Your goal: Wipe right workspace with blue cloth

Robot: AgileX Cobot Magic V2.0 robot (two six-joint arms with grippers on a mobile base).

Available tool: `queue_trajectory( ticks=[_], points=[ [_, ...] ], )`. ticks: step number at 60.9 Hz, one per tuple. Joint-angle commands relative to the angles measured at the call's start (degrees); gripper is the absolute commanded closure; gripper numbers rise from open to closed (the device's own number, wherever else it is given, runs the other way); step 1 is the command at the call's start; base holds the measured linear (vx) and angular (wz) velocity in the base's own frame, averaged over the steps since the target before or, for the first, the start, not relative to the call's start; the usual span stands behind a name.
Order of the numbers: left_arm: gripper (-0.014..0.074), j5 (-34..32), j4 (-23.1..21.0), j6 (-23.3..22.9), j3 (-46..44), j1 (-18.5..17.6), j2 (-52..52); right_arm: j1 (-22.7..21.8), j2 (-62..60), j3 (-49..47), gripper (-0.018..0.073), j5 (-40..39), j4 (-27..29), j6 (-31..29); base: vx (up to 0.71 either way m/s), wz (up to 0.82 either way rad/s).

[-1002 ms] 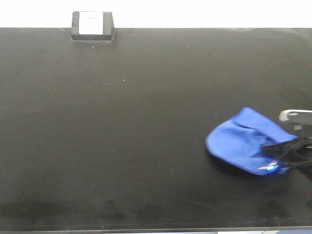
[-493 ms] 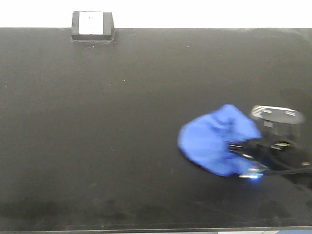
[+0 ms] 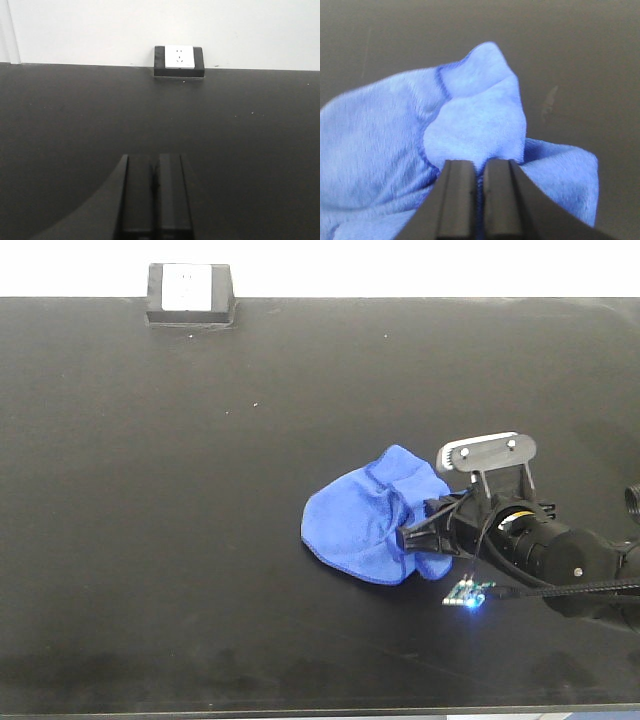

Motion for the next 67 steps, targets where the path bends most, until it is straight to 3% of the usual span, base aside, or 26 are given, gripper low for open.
queue_trajectory(
  ticks=[1,13,23,37,54,62,67],
  points=[
    [0.0602,-4.77,0.05,-0.49,1.78,0.27,-0.86,0.01,-1.62,-1.32,0.0214,-2.58,0.29,-1.5,0.0,0.0],
    [0.0602,-4.77,0.05,-0.49,1.78,0.27,-0.86,0.01,-6.25,-1.32,0.0022,0.75,1.12,-2.15,0.0,0.0],
    [0.0602,-4.77,0.05,-0.49,1.78,0.27,-0.86,0.01,-17.98,-1.32,0.0002,4.03,1.12,-4.83,0.0,0.0],
    [0.0602,-4.77,0.05,-0.49,1.78,0.27,-0.86,0.01,-35.41,-1.32,0.0019,8.46,1.23,-5.6,0.0,0.0],
    [0.0602,-4.77,0.05,-0.49,1.78,0.27,-0.86,0.01,-47.64,-1.32,0.005,6.3,1.29,-6.37,0.0,0.0],
    [0.0602,-4.77,0.05,-0.49,1.78,0.27,-0.86,0.01,-50.52,-1.32,0.0132,0.76,1.35,-7.34,0.0,0.0],
    [0.0602,-4.77,0.05,-0.49,1.78,0.27,-0.86,0.01,-52.4,-0.37,0.0237,0.12,1.42,-7.28,0.0,0.0]
  ],
)
